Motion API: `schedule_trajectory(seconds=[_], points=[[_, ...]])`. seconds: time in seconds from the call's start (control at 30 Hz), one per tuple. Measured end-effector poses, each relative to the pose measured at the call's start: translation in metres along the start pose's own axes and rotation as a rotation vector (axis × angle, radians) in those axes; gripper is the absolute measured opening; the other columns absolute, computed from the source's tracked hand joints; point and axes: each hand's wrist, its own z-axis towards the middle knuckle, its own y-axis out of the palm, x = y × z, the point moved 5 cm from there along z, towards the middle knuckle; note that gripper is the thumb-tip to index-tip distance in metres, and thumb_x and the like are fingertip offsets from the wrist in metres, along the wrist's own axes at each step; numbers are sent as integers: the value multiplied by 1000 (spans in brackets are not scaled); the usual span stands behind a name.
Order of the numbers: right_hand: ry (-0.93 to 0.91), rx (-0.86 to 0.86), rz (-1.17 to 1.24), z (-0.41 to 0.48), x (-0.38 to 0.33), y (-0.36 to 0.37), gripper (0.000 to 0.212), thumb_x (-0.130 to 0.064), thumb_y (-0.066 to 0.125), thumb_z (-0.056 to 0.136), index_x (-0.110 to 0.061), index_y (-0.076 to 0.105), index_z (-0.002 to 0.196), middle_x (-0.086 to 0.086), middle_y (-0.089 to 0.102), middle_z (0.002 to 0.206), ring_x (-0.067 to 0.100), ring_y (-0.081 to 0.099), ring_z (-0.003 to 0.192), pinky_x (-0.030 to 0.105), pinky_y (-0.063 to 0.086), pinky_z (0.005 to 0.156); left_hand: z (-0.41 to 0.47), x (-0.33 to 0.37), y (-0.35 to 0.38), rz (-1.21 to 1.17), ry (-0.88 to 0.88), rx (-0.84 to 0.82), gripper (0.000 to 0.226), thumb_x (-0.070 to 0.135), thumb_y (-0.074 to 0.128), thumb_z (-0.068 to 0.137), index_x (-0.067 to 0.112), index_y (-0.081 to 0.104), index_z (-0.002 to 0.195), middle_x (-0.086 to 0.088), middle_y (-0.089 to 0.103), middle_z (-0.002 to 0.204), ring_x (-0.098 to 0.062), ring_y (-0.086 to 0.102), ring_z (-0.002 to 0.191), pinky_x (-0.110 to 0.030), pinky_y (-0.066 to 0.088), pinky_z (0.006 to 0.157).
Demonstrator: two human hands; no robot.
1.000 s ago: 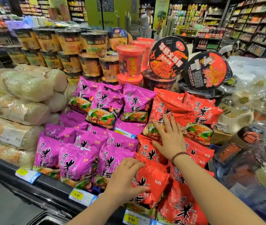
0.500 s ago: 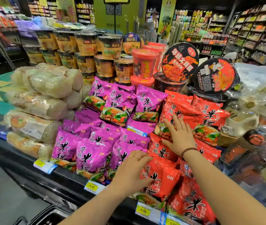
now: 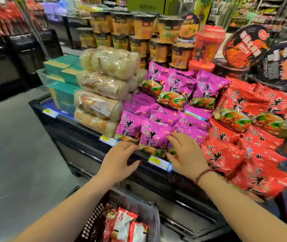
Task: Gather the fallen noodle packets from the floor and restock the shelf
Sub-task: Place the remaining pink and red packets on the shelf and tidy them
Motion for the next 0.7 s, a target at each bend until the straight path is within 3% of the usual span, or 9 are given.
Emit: schedule_trajectory(seconds=[0.2, 0.4, 0.53, 0.7], points=[[11, -203, 181, -19, -100, 72, 62, -35, 72, 77, -6, 55, 130, 15, 57, 128, 35, 56, 115, 47, 49, 95, -99, -89, -11, 91, -158, -129, 53, 37, 71, 72, 11, 66, 118, -9, 66, 115, -28, 61, 106, -40, 53, 90], [8, -492, 254, -52, -163, 163, 65, -39, 75, 76, -9, 56, 130, 13, 57, 131, 33, 56, 117, 44, 52, 92, -209, -162, 5, 84, -448, -154, 58, 46, 58, 72, 16, 60, 122, -9, 63, 118, -31, 58, 109, -42, 49, 92], [40, -677, 307, -82, -186, 237, 63, -41, 65, 84, -11, 49, 137, 11, 49, 140, 31, 47, 128, 45, 43, 102, -278, -197, 40, 145, -660, -202, 73, 54, 50, 69, 11, 58, 128, -17, 60, 126, -39, 56, 117, -48, 49, 95], [137, -873, 326, -137, -201, 342, 65, -42, 61, 85, -14, 42, 141, 9, 42, 144, 31, 41, 131, 44, 39, 105, -356, -239, 113, 148, -900, -256, 82, 62, 46, 72, 14, 50, 138, -18, 48, 144, -39, 41, 134, -52, 36, 108]])
